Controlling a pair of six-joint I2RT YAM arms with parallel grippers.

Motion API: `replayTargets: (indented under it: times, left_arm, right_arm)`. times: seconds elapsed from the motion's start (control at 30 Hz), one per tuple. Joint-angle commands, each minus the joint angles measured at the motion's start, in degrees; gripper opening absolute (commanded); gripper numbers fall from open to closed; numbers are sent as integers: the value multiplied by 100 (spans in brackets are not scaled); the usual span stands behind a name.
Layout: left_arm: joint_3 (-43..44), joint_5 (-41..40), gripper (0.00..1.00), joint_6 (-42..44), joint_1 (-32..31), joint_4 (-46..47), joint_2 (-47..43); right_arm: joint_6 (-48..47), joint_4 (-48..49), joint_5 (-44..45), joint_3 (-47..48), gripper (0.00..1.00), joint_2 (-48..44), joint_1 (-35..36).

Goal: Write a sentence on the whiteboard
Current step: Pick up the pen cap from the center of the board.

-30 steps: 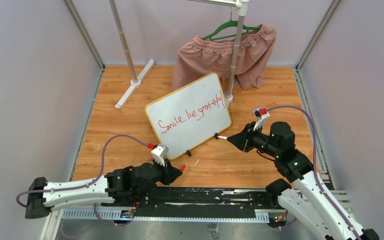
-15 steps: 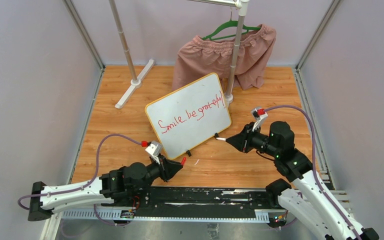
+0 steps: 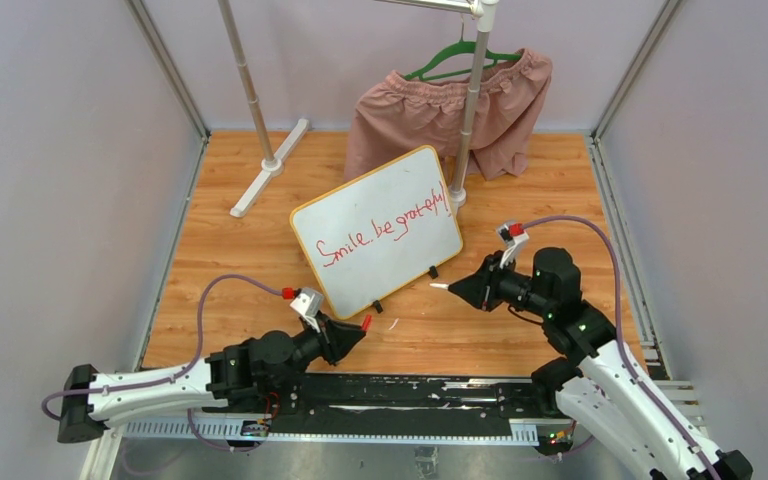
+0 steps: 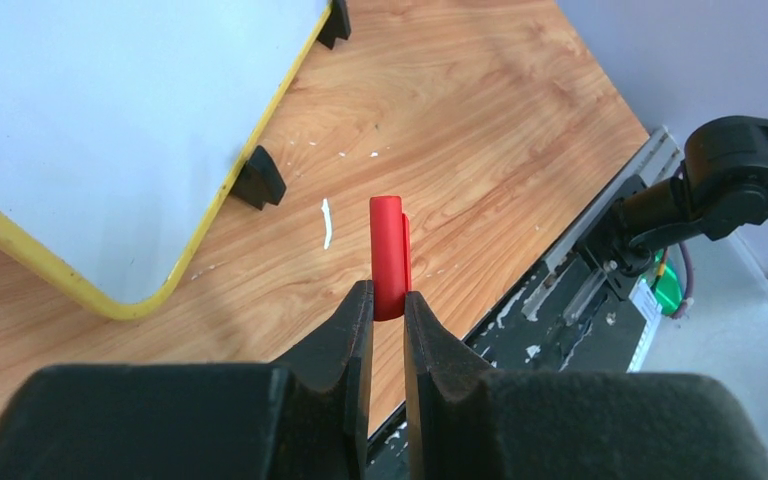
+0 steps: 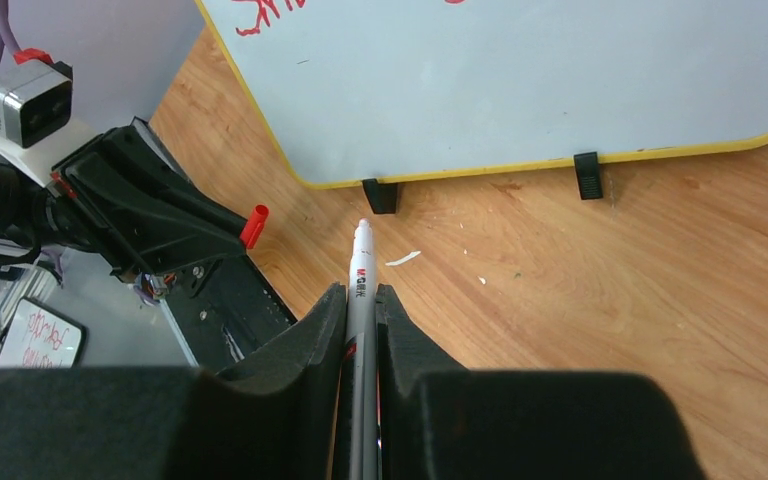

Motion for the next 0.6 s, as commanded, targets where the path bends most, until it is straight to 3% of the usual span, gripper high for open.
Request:
replayTargets:
  times: [0.0, 0.23, 0.57]
  left_arm:
    - [-79, -197, 0, 98, -30, 359, -181]
    - [-125, -256, 0, 393, -27, 376, -545]
    - [-147, -18, 0, 1315, -25, 528, -1446]
  right_arm:
    - [150, 279, -229, -253, 0, -116, 48]
    - [360, 651, -399, -372, 0, -133, 383]
    - [-454, 138, -299, 1048, 0, 708, 1477]
